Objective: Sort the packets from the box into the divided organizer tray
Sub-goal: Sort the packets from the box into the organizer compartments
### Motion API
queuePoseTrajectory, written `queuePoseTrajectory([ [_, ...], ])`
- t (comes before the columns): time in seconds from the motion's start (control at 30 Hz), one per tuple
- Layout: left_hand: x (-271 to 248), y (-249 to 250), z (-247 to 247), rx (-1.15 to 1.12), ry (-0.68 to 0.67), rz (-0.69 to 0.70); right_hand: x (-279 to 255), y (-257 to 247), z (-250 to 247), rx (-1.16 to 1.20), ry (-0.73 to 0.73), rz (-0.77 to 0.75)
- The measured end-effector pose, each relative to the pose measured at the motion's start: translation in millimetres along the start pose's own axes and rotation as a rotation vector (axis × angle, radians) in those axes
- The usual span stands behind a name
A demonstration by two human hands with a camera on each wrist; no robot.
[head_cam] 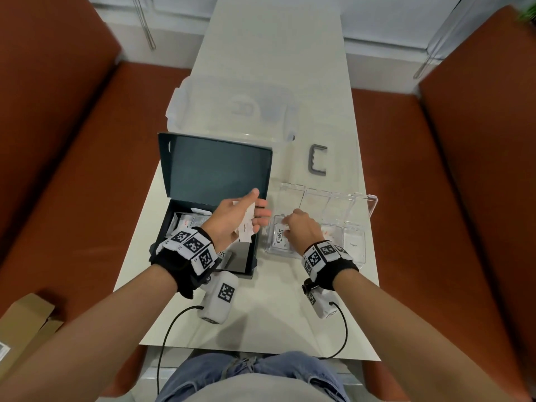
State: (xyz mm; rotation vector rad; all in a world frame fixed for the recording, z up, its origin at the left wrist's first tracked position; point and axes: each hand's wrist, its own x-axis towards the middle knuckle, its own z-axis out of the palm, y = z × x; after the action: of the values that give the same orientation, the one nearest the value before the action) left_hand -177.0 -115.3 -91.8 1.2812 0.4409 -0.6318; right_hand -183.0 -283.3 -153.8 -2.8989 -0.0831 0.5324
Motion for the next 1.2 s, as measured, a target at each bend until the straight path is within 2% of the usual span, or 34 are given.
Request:
queuePoseTrajectory([
  [0.07, -2, 3, 0, -0.071, -0.068, -0.065, -3, 0, -5, 0.069, 0.026, -0.02],
  [0.13, -4, 5, 1, -0.152, -0.125, -0.114, -7, 0, -15, 0.245, 0.096, -0.025],
  [0.23, -7, 5, 6, -0.277, -0.138, -0.137, -19, -4, -34, 0.494, 0.214, -0.04],
  [0.4, -7, 8, 16, -0.311, -0.144, -0.056, -43, -14, -53, 1.046, 0.089, 0.057],
  [0.47, -6, 8, 21, -0.282, -0.145, 0.011, -48, -13, -59, 1.189, 0.064, 0.089],
  [0.6, -6, 4, 31, -0.23, -0.137, 0.126, -55, -10, -63, 1.235, 0.022, 0.047],
  [0.77, -8, 3, 39, -0.092, -0.105, 0.161, -52, 3, -69, 1.166, 0.219, 0.093],
  [0.97, -7, 5, 42, -0.049, -0.013, 0.078, -53, 20, -75, 1.196, 0.232, 0.111],
  [1.07, -8, 6, 41, -0.045, -0.015, 0.042, -54, 23, -77, 1.227, 0.228, 0.123],
  [1.2, -8, 5, 41, -0.026, -0.032, 0.064, -54, 24, -80, 1.303, 0.3, 0.178],
])
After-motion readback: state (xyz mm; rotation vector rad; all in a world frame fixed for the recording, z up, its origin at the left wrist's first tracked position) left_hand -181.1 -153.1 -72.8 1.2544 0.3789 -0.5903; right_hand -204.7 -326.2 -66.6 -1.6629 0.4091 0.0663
